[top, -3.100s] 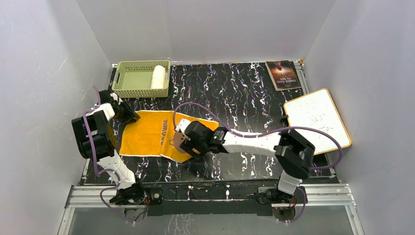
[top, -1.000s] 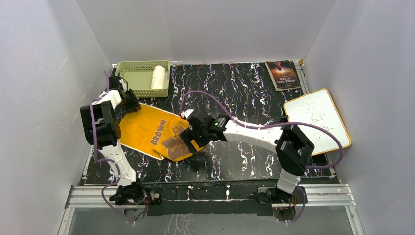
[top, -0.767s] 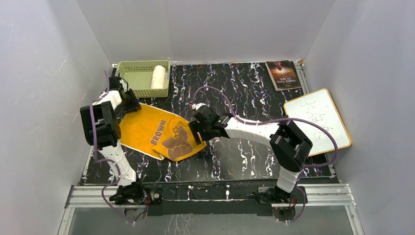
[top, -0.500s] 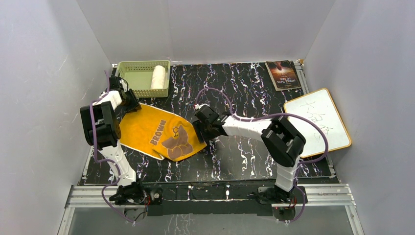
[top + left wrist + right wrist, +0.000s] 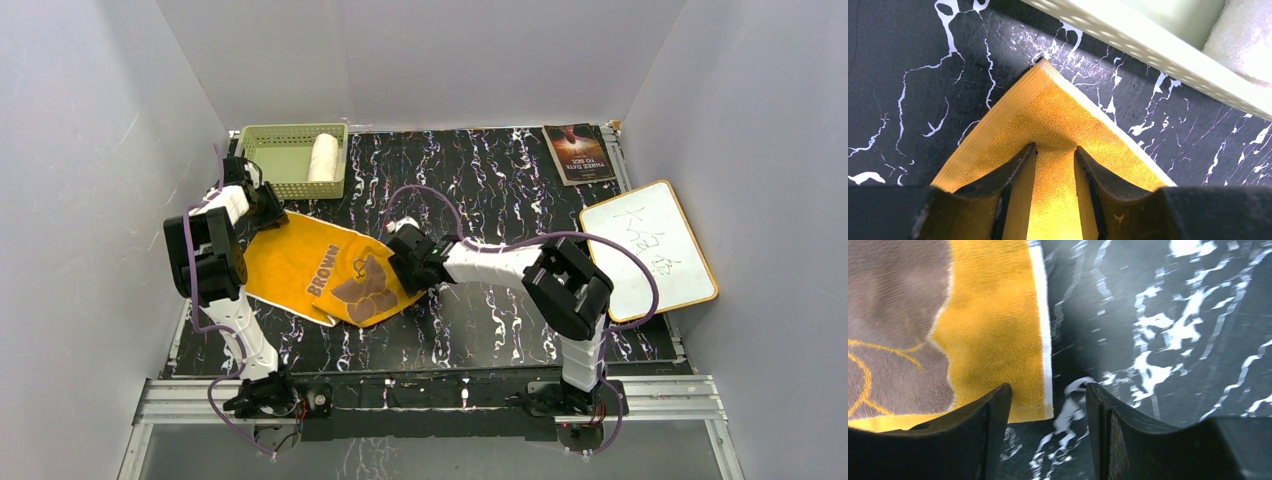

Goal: Roll the towels
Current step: Flatten out the towel at the center of the board.

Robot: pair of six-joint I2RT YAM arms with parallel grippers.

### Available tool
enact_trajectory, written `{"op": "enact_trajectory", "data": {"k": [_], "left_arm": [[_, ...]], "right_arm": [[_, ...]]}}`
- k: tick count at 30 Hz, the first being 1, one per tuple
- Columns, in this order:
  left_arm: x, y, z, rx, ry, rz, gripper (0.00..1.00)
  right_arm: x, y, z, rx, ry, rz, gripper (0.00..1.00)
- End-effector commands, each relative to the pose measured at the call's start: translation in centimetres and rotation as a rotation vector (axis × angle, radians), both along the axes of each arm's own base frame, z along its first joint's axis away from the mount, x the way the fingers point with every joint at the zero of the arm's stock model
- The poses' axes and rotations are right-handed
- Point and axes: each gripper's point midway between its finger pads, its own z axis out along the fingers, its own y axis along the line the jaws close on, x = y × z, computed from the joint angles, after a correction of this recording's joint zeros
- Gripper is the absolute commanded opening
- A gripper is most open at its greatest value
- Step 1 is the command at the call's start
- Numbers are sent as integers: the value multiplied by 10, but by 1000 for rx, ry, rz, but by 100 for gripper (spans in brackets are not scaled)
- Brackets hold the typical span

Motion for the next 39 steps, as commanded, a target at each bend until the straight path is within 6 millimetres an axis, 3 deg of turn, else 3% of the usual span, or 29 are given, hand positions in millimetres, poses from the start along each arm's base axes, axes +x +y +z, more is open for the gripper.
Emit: {"op": "enact_trajectory", "data": {"k": [1,2,5,9,13,19,21,27,29,34,36,39], "left_arm": [[-59,-8,-40,4,234,0,34],[-57,-15,-39,3,229,-10,34],[-53,-40,-42,9,224,-50,35],[-53,-59,-46,-5,235,-73,35],[-58,-58,-45,4,237,-69,35],[-67,-60,-44,-2,241,-69,36],[-67,-56,-45,17,253,-66,38],[-60,-53,-37,24,238,-57,40],[-56,-53,-23,24,205,-57,42],[-43,-34,24,49,94,-17,63],[-42,-23,27,45,93,0,65],[-46,-11,17,46,130,4,65]], "right_arm": [[46,-94,-38,-213,6,-161,54],[67,-114,-41,-208,11,-231,55],[122,-140,-47,-199,5,-348,54],[163,-137,-43,-204,-19,-332,50],[163,-126,-46,-168,3,-279,49],[154,-143,-63,-186,41,-251,59],[160,-144,-61,-162,47,-228,64],[181,-123,-53,-94,51,-175,58],[182,-119,-54,-77,56,-173,52],[178,-121,-62,-84,75,-174,33],[176,-122,-65,-78,85,-173,20],[175,-124,-64,-67,92,-178,1]]}}
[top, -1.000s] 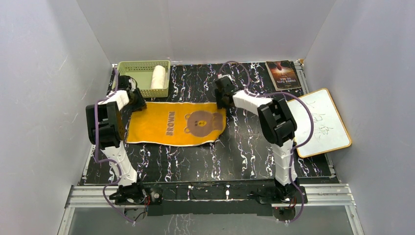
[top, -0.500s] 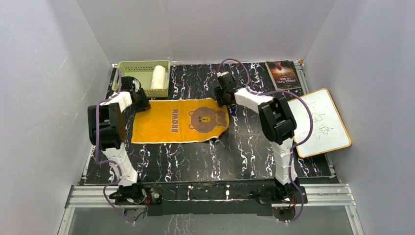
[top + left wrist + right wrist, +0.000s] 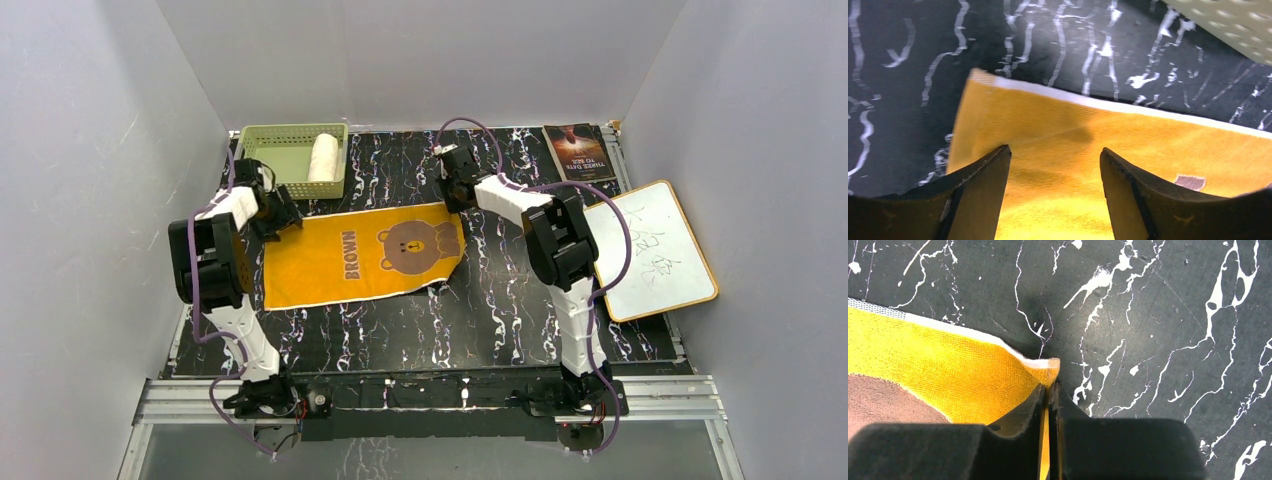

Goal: Roll the towels
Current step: Flatten out the towel at the center of the board.

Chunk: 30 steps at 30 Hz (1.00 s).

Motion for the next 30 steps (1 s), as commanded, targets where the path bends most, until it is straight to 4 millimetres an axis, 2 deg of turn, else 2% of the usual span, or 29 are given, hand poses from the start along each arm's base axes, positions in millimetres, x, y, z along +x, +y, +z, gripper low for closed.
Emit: {"op": "enact_trajectory", "data": {"k": [1,5,9,15,20,27,30], "left_arm": [[-18,26,8,36,55,27,65],[-17,33,5,81,43,6,64],[-11,40,21,127,-26,1,66],[-5,54,28,211,-72,-1,66],[4,57,45,245,-185,1,68],[7,60,15,246,-137,-5,62],[5,67,4,285,-110,14,54]], "right_arm": [[-46,-29,-63,-103,217,6,0],[-49,-29,-56,-95,210,3,0],[-52,-31,-53,-89,214,-3,0],[-57,-28,-53,-69,225,10,0],[-60,-28,-52,-59,229,14,0],[-62,-24,-53,-44,241,27,0],[-62,-22,-49,-34,236,29,0]]}}
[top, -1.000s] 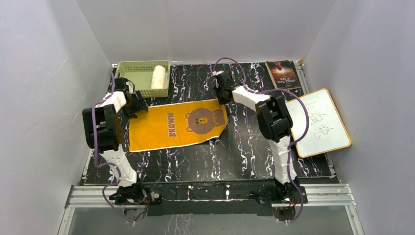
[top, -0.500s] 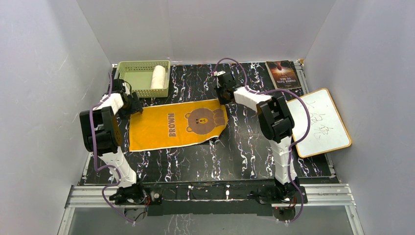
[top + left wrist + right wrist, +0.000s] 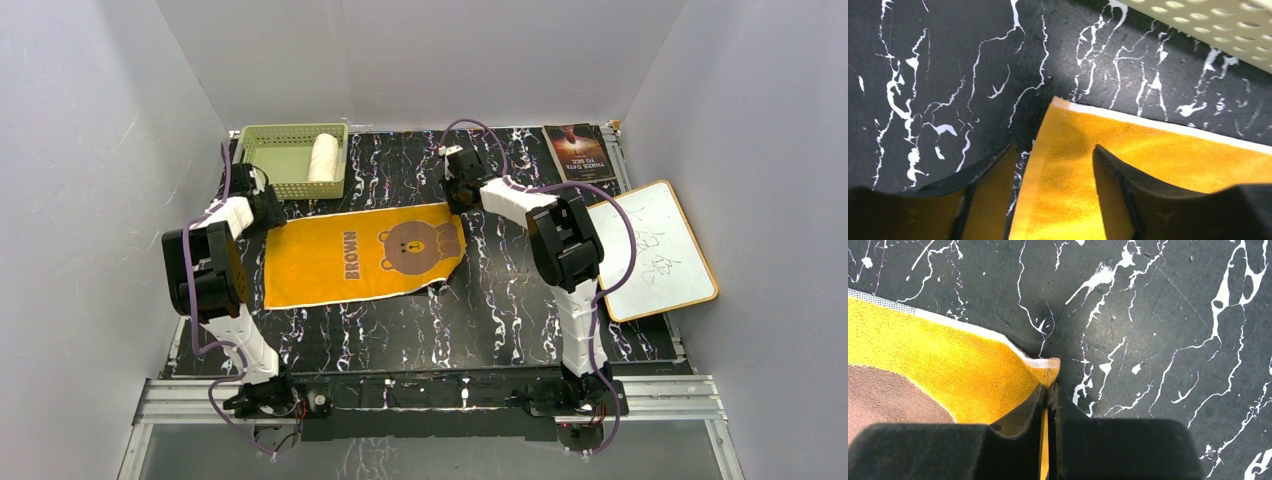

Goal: Roll the towels
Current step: Flatten out the towel at the center of the board.

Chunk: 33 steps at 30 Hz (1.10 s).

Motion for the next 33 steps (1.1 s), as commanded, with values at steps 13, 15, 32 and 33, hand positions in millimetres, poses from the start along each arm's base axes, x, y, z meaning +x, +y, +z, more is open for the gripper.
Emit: {"op": "enact_trajectory", "data": {"k": [13,15,32,33], "left_arm": [[-2,3,-22,7,49,0,0],[2,1,0,0,-12,-1,0],[-71,-36,305,-3,-796,2,0],[-85,-41,311,-8,-821,0,0]], "right_arm": [[-41,-12,45,2,68,-5,0],[-38,-14,65,10,26,-19,0],[-120,-19,292,344,-381,-49,0],[-136,-20,296,358,-392,-37,0]]}}
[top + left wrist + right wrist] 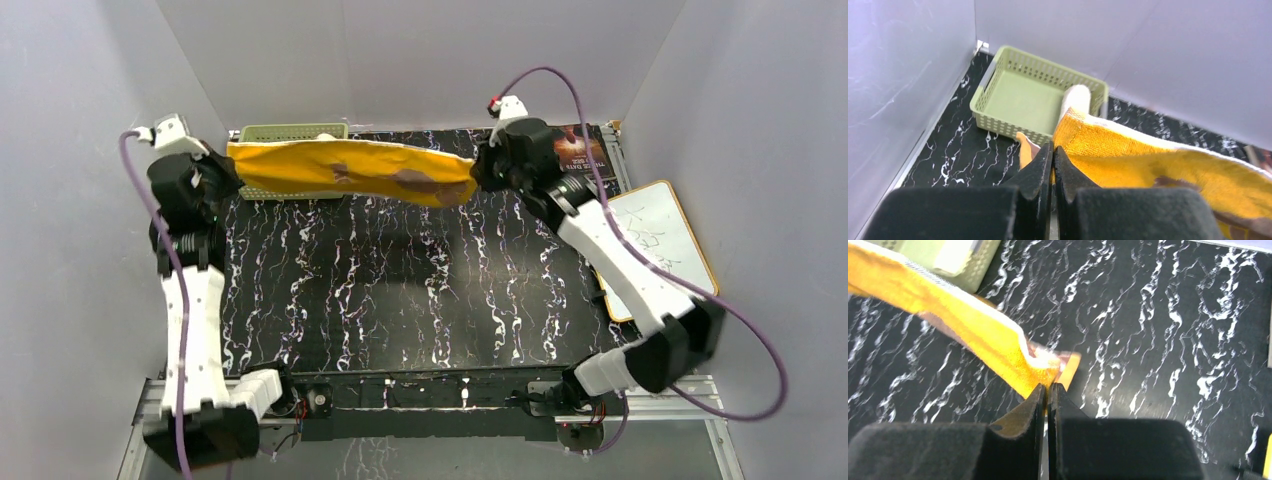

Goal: Roll the towels
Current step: Flatten out the towel at the center of the board.

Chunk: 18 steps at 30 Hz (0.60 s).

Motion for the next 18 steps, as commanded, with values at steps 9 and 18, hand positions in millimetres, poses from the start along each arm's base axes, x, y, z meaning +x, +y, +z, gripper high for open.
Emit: {"op": "enact_trajectory", "data": {"k": [9,18], "left_arm": [[-118,-30,27,-40,-53,-5,0],[-70,-51,-101,-158,280,-169,0]], "right_arm": [[-157,-31,74,209,-137,111,0],[-128,-39,-36,75,16,-24,0]]}}
